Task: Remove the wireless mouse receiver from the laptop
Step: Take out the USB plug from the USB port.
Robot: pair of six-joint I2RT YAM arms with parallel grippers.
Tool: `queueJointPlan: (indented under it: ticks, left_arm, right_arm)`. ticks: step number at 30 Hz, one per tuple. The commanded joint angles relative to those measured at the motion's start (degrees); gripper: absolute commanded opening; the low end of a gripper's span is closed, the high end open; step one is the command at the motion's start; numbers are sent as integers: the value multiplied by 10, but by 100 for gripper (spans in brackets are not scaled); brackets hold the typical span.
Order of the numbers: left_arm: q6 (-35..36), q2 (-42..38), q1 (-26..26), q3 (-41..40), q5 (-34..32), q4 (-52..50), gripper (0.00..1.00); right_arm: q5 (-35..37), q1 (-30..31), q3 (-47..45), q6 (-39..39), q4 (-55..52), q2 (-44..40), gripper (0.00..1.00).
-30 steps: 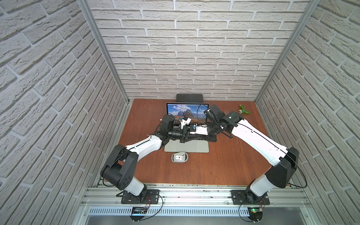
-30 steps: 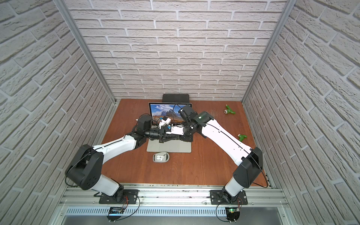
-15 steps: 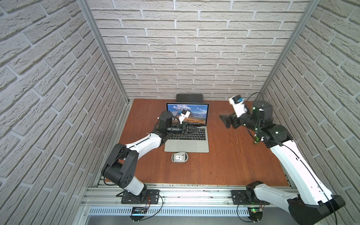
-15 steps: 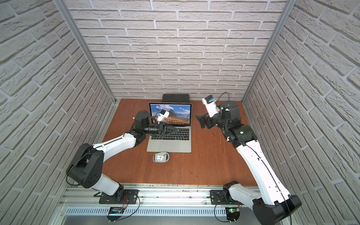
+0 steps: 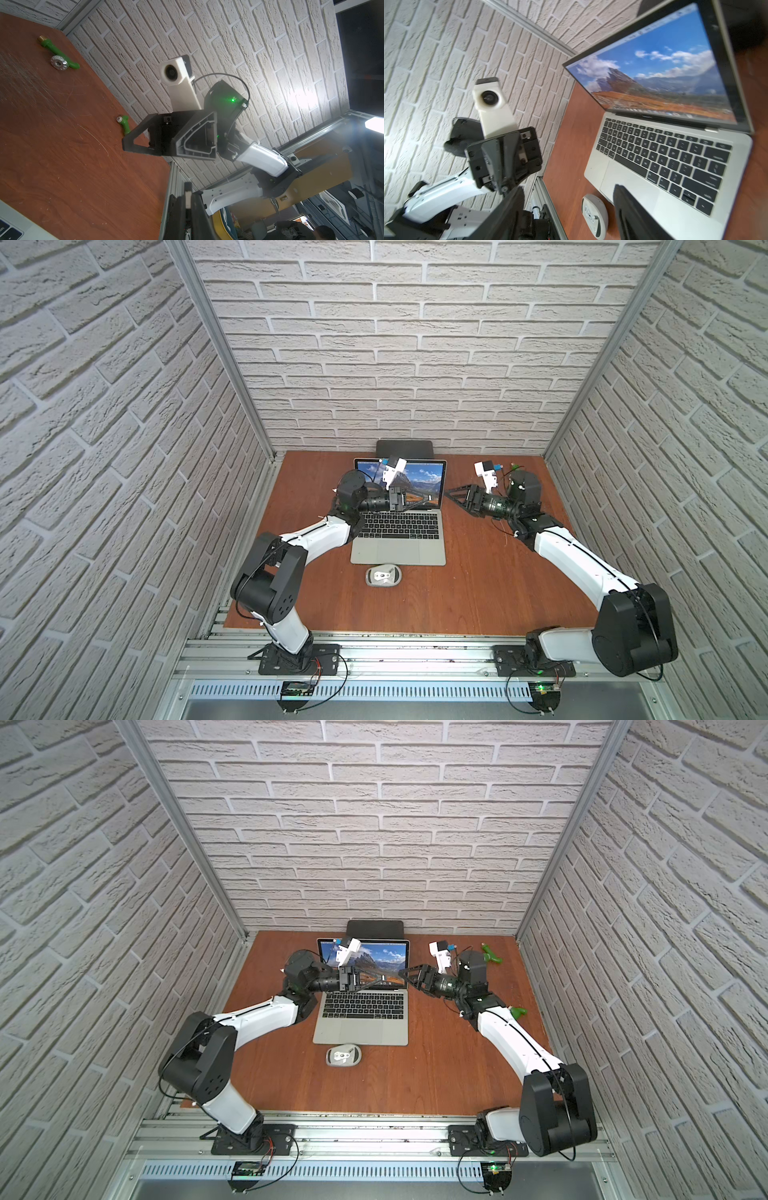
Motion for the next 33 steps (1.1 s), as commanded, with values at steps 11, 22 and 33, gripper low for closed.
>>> queueJointPlan:
  ticks: [11, 22, 33]
  left_arm:
    - [3, -4, -2, 19, 10, 36, 0]
    - [0, -9, -2, 17, 12, 31, 0]
    - [9, -15, -8, 14, 19, 23, 0]
  right_arm:
    - [-135, 41, 34, -6, 84, 21, 52]
    - [-155, 50, 51, -34, 45, 28, 23]
    - [-137, 51, 62, -47, 36, 33, 22]
